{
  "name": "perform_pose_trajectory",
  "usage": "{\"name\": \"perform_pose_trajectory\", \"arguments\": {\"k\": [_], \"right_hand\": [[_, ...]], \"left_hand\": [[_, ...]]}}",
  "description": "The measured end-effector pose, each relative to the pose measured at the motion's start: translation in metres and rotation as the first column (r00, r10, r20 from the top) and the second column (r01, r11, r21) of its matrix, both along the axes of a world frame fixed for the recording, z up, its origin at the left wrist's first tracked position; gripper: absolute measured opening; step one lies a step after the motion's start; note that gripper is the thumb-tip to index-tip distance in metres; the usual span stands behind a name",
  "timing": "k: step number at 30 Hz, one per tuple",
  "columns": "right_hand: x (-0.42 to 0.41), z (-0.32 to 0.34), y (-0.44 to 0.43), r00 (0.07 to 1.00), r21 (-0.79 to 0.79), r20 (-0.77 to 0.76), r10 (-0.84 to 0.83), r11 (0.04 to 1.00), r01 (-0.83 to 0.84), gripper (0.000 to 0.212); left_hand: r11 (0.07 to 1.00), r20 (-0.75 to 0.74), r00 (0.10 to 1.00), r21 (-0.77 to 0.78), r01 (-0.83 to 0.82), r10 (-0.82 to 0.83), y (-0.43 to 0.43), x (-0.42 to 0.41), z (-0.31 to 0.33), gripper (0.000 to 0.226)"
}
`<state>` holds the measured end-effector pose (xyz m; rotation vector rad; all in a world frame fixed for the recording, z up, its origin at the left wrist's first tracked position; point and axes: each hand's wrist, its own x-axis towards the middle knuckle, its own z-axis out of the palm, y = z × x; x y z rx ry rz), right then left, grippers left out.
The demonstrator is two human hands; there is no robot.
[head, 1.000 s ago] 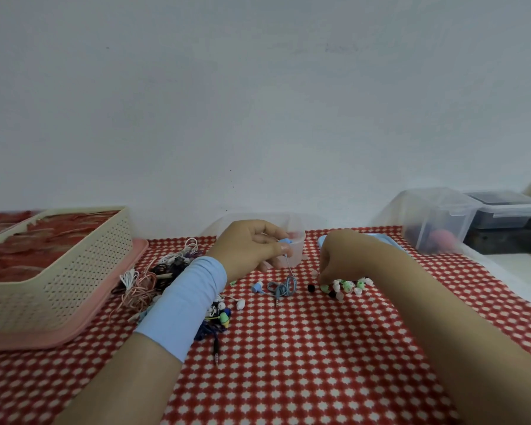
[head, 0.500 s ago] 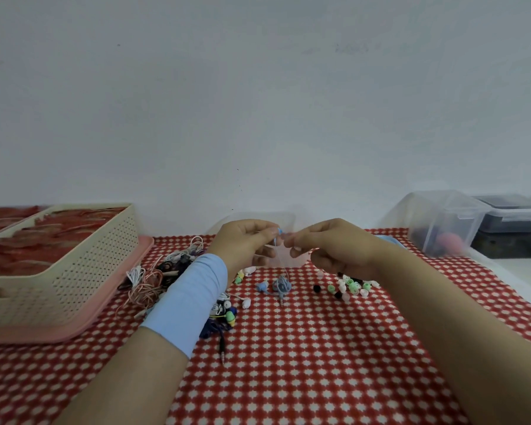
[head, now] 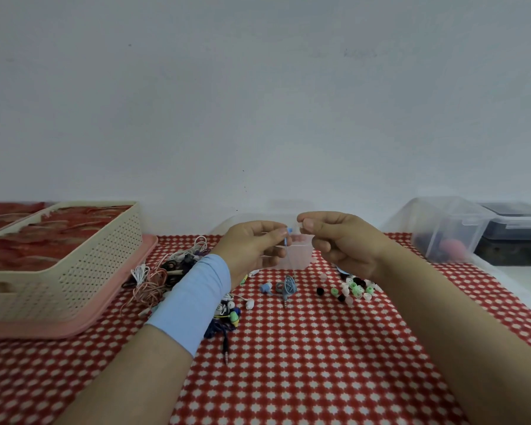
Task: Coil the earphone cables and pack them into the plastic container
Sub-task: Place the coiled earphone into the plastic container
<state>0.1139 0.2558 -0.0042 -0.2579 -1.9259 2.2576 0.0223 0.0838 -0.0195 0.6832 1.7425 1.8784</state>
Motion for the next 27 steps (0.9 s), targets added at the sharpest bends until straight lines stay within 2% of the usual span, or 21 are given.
{"name": "perform_pose_trajectory", "arguments": {"k": [5, 8, 10, 12, 16, 23, 27], "right_hand": [[0.0002, -0.0027, -0.0035, 1.000, 0.102, 0.012, 0.024, 0.994, -0.025, 0.015], [0.0001, -0.0032, -0.0033, 0.999, 0.127, 0.019, 0.026, 0.991, -0.028, 0.023], [0.0001, -0.0038, -0.0030, 0.999, 0.139, 0.027, 0.031, 0.990, -0.034, 0.018], [0.0002, -0.0048, -0.0030, 0.999, 0.127, 0.030, 0.043, 0.991, -0.047, 0.016], [0.0004, -0.0050, -0.0032, 0.995, 0.079, 0.017, 0.094, 0.992, -0.095, 0.027], [-0.0006, -0.0073, -0.0011, 0.992, 0.082, 0.008, 0.129, 0.988, -0.130, 0.026], [0.0004, -0.0071, -0.0022, 0.988, 0.081, 0.016, 0.151, 0.985, -0.152, 0.020]], "left_hand": [[1.000, -0.034, 0.999, 0.013, 0.022, -0.022, -0.0002, 0.0008, 0.0008, 0.017], [0.999, -0.035, 0.999, 0.012, 0.042, -0.041, -0.0007, 0.0006, 0.0009, 0.015], [0.999, -0.034, 0.998, 0.015, 0.051, -0.051, -0.0010, 0.0006, 0.0010, 0.015], [0.998, -0.033, 0.998, 0.019, 0.062, -0.062, -0.0014, 0.0009, 0.0010, 0.017], [0.996, -0.041, 0.995, 0.027, 0.090, -0.089, -0.0020, 0.0019, 0.0015, 0.020], [0.994, -0.046, 0.995, 0.050, 0.093, -0.091, -0.0006, 0.0053, 0.0019, 0.016], [0.992, -0.067, 0.991, 0.041, 0.116, -0.113, -0.0010, 0.0059, 0.0028, 0.014]]}}
